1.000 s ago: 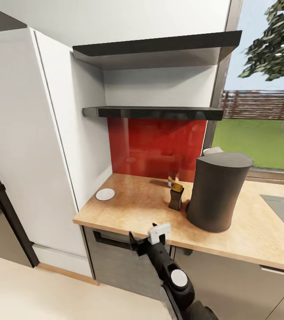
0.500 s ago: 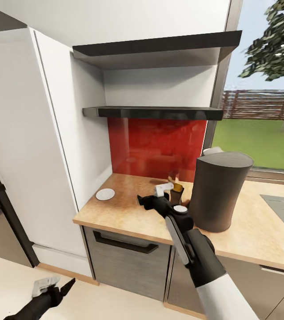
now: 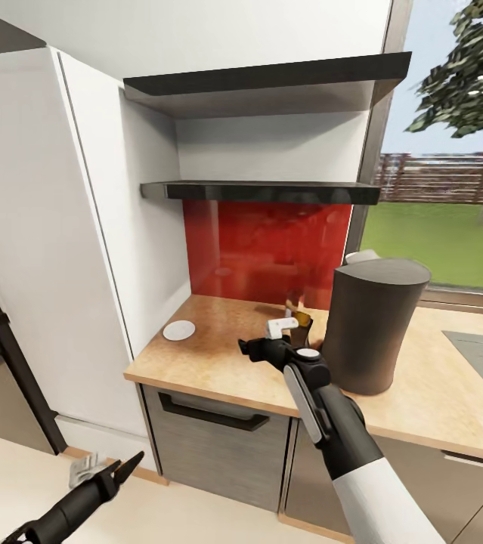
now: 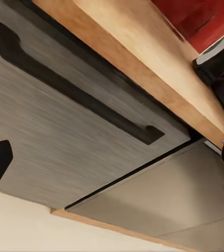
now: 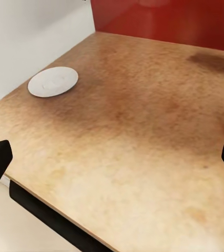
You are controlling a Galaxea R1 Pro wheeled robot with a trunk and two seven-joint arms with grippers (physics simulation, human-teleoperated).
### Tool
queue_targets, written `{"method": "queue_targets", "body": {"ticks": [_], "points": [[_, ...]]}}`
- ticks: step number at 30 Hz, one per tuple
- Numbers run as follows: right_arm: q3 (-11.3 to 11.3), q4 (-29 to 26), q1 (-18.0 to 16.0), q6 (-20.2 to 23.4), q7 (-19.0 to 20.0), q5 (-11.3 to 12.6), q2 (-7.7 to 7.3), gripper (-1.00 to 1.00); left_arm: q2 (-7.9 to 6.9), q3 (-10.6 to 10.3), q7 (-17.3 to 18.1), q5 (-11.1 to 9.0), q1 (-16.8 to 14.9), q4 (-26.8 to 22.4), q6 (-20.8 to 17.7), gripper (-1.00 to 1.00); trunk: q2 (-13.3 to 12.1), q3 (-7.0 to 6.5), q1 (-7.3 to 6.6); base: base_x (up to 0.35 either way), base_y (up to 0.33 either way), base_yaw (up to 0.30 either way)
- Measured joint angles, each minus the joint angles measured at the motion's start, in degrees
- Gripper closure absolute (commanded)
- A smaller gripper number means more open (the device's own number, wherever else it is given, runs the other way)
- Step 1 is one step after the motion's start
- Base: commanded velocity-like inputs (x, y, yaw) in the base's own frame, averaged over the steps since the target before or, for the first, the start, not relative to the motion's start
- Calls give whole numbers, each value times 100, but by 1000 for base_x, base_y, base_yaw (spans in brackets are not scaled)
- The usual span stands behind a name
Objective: Set up a coffee station on the kitchen countertop: keep the coffee maker on the countertop, move the bottle of coffee from the kitchen shelf to the counter next to the coffee maker, place a paper coffee filter on top of the coffee maker, put the saucer next to the coffee maker with the coffee cup on the saucer, and place the electric kettle next to the coffee maker.
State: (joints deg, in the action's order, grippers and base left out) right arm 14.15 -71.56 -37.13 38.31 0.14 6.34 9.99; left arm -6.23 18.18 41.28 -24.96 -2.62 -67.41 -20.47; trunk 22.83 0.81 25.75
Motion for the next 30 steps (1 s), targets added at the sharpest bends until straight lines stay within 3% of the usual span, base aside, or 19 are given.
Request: {"method": "queue_targets", "body": {"ticks": [3,5,7,9,11,15,18,24,30], "points": [[6,-69,0,1,4,45,0,-100,-32,25,32,-441,6,0,-281,-100,0,0,0,0,0,0],[8,-103,-1,2,5,102,0,-100,-40,55,38,-617,4,-6,-413,-100,0,0,0,0,0,0],[10,-131,-1,7,1,280,0,-100,-50,113,46,-857,-1,-12,-597,-100,0,0,0,0,0,0],[10,-149,-5,59,1,663,0,-100,-57,188,54,-1119,-6,-36,-804,-100,0,0,0,0,0,0],[11,-147,-21,149,-1,996,0,-100,-58,223,54,-1247,-20,-66,-929,-100,0,0,0,0,0,0],[5,-152,-90,368,-8,1509,-1,-100,-52,249,57,-1361,-36,-147,-1091,-100,0,0,0,0,0,0],[3,-151,-114,467,-20,1660,-1,-100,-42,246,58,-1393,-19,-232,-1150,-100,0,0,0,0,0,0],[8,-108,-123,697,-39,1717,0,-100,-37,264,62,-1459,23,-313,-1214,-100,0,0,0,0,0,0],[3,-103,-125,974,-45,1732,0,-100,-49,261,60,-1908,34,-332,-1394,-100,0,0,0,0,0,0]]}}
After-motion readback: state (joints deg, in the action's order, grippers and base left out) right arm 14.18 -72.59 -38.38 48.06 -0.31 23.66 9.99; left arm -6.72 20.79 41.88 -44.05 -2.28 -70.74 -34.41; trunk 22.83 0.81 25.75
